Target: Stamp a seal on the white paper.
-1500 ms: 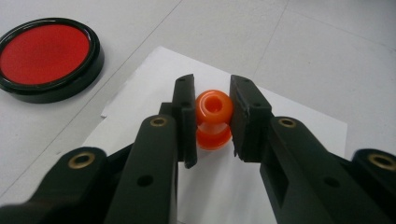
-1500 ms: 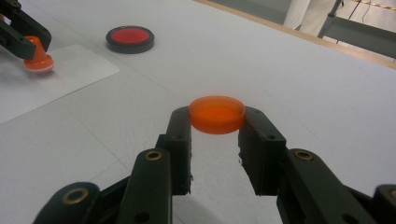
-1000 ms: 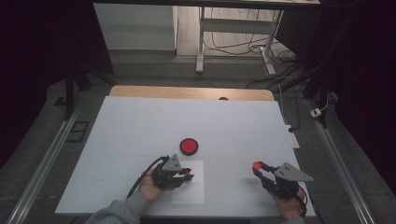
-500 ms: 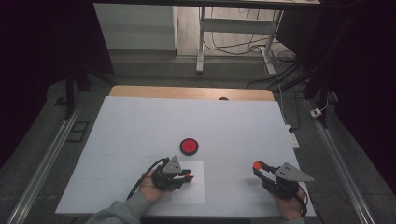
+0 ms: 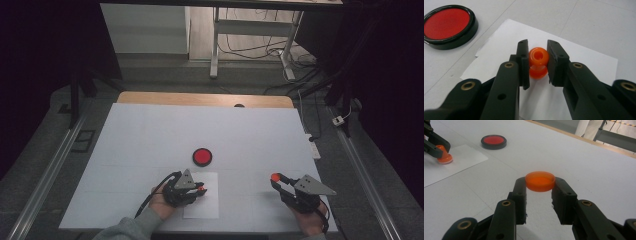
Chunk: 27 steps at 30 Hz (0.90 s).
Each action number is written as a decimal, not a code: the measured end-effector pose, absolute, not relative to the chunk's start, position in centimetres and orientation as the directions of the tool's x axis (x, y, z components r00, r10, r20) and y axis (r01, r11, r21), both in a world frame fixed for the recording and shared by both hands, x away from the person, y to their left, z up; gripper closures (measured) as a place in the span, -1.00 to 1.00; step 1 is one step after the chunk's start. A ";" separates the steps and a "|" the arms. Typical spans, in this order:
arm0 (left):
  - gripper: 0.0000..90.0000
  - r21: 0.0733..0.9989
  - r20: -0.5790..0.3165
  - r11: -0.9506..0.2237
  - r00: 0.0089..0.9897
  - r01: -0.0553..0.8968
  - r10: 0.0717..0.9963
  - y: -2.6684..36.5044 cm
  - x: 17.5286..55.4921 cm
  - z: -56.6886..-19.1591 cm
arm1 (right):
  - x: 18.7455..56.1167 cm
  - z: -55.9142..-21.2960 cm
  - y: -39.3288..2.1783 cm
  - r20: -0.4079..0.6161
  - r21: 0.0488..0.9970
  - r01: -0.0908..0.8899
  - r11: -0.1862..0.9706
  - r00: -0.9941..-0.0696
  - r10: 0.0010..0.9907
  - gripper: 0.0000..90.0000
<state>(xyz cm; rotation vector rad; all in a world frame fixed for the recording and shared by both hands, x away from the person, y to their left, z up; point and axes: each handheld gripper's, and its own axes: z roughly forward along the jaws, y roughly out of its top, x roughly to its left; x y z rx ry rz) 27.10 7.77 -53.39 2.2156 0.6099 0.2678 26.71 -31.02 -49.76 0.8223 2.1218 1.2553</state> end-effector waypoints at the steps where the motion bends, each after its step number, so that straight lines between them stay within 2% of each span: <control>1: 0.63 0.757 -0.008 -0.559 0.860 0.338 0.510 7.8 27.1 -53.4 | 26.7 -49.8 -31.0 -0.138 0.896 0.230 0.381 -0.670 0.729 0.44; 27: 0.63 0.770 -0.003 -0.542 0.852 0.336 0.523 7.8 26.8 -53.7 | 26.7 -49.7 -31.0 -0.138 0.895 0.229 0.382 -0.673 0.727 0.44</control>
